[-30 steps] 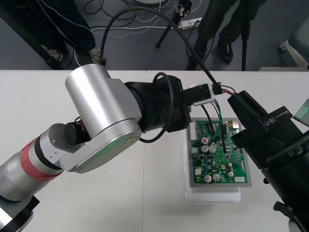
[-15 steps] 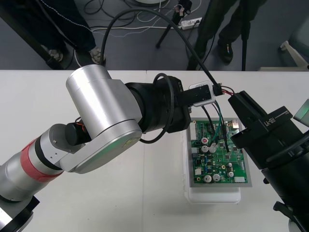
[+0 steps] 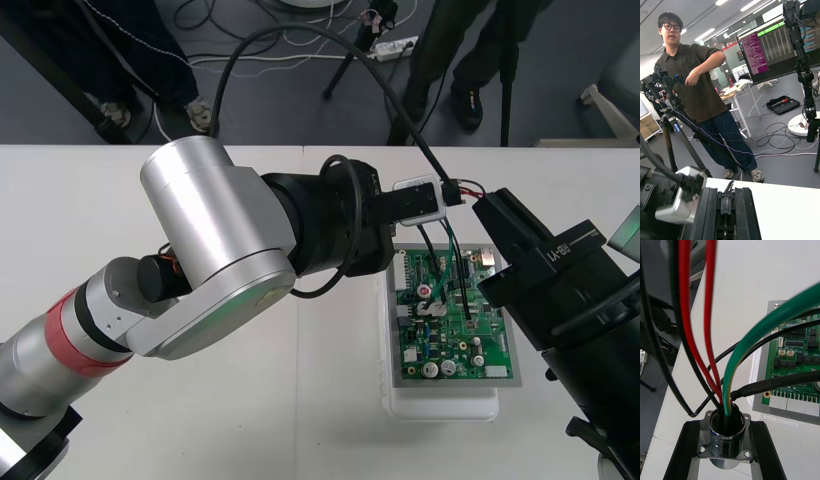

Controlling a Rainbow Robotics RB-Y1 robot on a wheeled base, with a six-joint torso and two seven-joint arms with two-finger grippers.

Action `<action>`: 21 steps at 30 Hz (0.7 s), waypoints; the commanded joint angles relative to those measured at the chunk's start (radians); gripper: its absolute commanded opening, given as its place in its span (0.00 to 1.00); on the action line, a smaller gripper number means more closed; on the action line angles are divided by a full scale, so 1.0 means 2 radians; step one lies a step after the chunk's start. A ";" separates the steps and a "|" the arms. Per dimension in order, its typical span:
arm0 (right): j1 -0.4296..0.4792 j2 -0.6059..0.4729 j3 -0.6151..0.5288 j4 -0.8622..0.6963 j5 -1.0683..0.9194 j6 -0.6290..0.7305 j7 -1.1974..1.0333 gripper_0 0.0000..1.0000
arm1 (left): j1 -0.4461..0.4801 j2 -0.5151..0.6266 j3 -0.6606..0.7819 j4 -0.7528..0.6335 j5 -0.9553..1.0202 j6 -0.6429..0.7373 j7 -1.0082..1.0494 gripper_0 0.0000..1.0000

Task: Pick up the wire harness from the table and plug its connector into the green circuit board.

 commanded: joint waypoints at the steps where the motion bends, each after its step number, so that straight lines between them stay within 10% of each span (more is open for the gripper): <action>1: 0.011 0.010 -0.016 -0.022 0.000 -0.007 -0.016 0.00 | -0.013 -0.012 -0.016 0.000 -0.003 0.044 -0.041 0.11; 3: 0.011 0.010 -0.015 -0.022 0.001 -0.007 -0.017 0.00 | -0.013 -0.012 -0.017 -0.001 -0.003 0.052 -0.045 0.14; 6: 0.011 0.010 -0.016 -0.021 0.000 -0.007 -0.017 0.00 | -0.013 -0.012 -0.017 0.000 -0.003 0.070 -0.050 0.78; 8: 0.011 0.010 -0.016 -0.022 0.000 -0.007 -0.017 0.00 | -0.013 -0.012 -0.017 0.000 -0.003 0.074 -0.052 1.00; 21: 0.011 0.008 -0.018 -0.022 -0.001 -0.007 -0.017 0.00 | -0.012 -0.013 -0.017 -0.001 -0.004 0.074 -0.061 1.00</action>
